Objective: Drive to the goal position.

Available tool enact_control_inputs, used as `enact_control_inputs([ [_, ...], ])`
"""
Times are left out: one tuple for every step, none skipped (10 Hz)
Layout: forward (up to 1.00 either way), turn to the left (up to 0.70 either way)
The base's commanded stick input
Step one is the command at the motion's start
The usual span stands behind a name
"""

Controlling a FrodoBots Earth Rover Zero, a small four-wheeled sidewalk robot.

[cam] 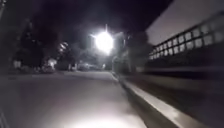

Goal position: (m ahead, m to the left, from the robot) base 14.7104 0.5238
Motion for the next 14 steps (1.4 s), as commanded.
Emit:
enact_control_inputs([
  [0.70, 0.00],
  [0.70, 0.00],
  [0.70, 0.00],
  [0.70, 0.00],
  [0.70, 0.00],
  [0.70, 0.00],
  [0.70, 0.00],
  [0.70, 0.00],
  [0.70, 0.00],
  [0.70, 0.00],
  [0.70, 0.00],
  [0.70, 0.00],
  [0.70, 0.00],
  [0.70, 0.00],
])
